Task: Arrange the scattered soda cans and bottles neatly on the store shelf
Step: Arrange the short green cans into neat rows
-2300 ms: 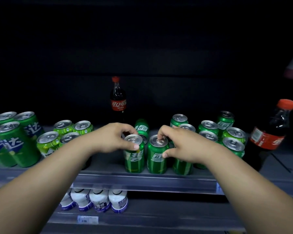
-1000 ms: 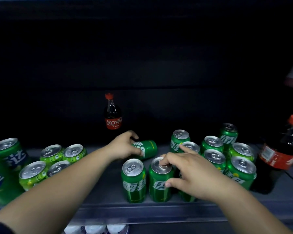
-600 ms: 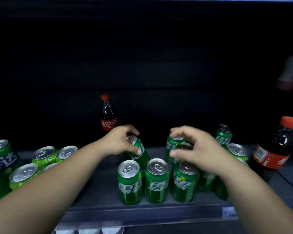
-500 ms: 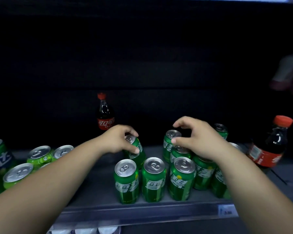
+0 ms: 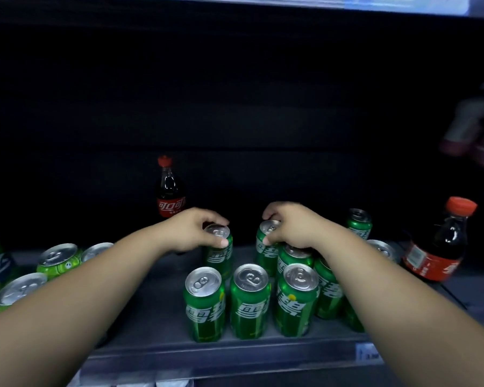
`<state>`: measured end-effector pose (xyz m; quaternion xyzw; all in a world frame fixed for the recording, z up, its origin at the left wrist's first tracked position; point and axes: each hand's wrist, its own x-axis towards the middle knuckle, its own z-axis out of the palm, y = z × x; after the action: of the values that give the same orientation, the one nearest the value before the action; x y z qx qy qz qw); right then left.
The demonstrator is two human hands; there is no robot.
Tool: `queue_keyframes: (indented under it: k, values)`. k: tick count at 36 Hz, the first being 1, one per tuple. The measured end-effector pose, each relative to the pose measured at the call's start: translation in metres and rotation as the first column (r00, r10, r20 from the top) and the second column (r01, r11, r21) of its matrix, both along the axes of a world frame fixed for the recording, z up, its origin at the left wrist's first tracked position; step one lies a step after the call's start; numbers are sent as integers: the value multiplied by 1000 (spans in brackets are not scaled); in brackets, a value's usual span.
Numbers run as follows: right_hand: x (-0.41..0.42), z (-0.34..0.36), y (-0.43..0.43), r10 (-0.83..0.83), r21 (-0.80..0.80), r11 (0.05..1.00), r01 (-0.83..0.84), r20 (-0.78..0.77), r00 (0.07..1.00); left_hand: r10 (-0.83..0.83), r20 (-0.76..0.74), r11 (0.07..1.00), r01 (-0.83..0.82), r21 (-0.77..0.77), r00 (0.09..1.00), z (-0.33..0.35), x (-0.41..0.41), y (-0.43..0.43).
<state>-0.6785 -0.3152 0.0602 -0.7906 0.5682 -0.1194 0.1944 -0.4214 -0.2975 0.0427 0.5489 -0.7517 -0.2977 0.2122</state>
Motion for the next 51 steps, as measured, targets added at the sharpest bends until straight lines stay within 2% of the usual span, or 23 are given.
queue_keyframes:
  k: [3,7,12,17,21,25,35,40,45,49,51]
  values:
    - [6,-3,3,56,69,995,-65,132,990,5,13,1000,-5,2,1000,2,3,0]
    - [14,-6,3,129,104,983,-149,184,975,-1,11,999,1,54,1000,4,3,3]
    - [14,-6,-1,128,112,984,-140,106,986,-5,-82,985,19,172,997,6,4,6]
    - [14,-1,9,204,192,954,-230,147,968,3,-153,969,35,246,988,8,11,14]
    - [17,0,17,269,214,930,-299,158,950,-12,-167,959,59,278,986,12,13,23]
    - [18,1,22,264,212,930,-301,188,946,-49,-140,956,88,280,989,13,15,31]
    - [25,-2,30,307,168,933,-318,92,947,-44,-116,973,69,220,992,9,14,43]
    - [26,-1,37,283,139,946,-293,85,955,8,-67,987,3,163,998,10,6,49]
    - [10,-2,48,218,40,973,-228,171,961,14,48,998,-17,52,999,15,0,54]
    - [-24,1,62,133,-83,989,-118,202,970,-10,29,999,12,-46,1000,20,-9,62]
    - [-43,2,73,109,-104,991,-87,228,968,-37,84,993,47,-112,996,24,-18,67]
